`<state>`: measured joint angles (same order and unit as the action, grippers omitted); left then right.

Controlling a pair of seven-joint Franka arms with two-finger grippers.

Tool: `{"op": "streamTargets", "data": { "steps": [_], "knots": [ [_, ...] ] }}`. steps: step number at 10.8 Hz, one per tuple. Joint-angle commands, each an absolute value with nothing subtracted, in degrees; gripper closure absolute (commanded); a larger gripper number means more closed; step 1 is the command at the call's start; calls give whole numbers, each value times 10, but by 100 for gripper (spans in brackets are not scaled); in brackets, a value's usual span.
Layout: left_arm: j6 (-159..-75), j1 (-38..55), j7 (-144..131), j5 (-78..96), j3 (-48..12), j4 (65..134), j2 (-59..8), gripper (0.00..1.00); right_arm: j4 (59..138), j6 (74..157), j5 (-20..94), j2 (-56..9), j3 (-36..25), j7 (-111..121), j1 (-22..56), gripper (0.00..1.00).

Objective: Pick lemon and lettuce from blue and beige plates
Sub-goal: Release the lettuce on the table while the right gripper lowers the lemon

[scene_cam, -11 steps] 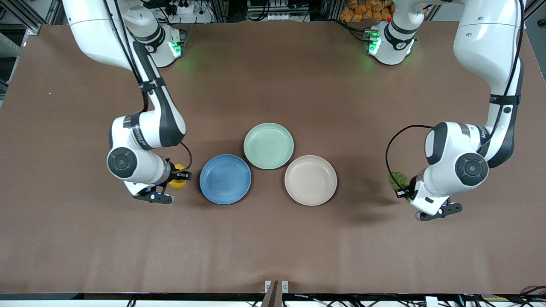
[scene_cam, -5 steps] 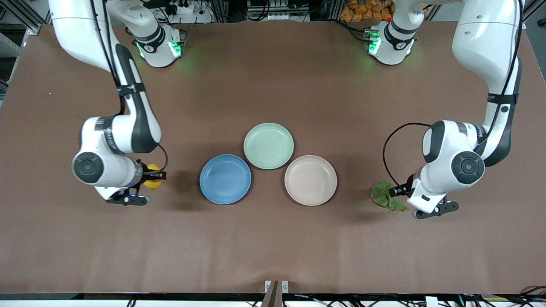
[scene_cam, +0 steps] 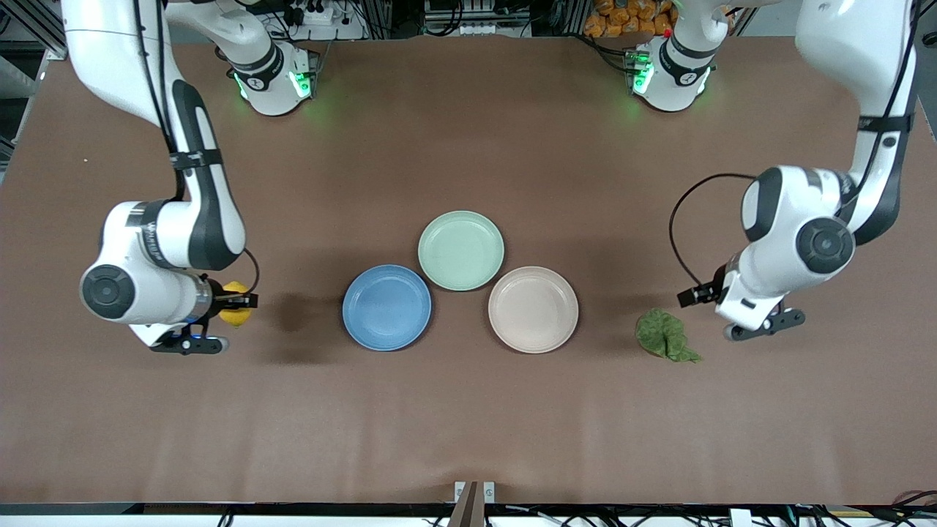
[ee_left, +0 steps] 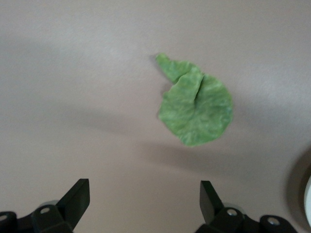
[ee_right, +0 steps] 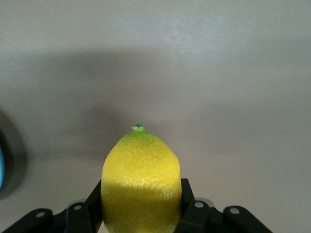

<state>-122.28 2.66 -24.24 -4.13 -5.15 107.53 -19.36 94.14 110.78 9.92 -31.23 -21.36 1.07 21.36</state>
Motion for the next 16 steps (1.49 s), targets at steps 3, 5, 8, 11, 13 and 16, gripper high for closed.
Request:
{"op": "streamTargets", "data": {
  "steps": [3, 5, 8, 11, 13, 16],
  "knots": [
    [-1238, 18, -218, -47, -62, 1192, -82, 0, 1023, 1118, 89, -232, -200, 105, 153, 65],
    [-1245, 18, -198, -47, -62, 1211, -49, 0, 1082, 1163, 89, -203, -188, 122, 129, 65],
    [-1242, 11, -185, -47, -71, 1209, -5, 0, 1167, 1278, 89, -191, -168, 147, 107, 65],
    [-1238, 9, -187, -46, -83, 1166, 16, 0, 1209, 1362, 89, -203, -150, 147, 93, 65],
    [-1184, 4, -186, -46, -90, 1106, 13, 0, 1239, 1427, 90, -220, -142, 146, 93, 65],
    [-1108, 3, -119, -26, -90, 1027, 9, 0, 1248, 1469, 92, -243, -133, 143, 94, 65]
  ]
}}
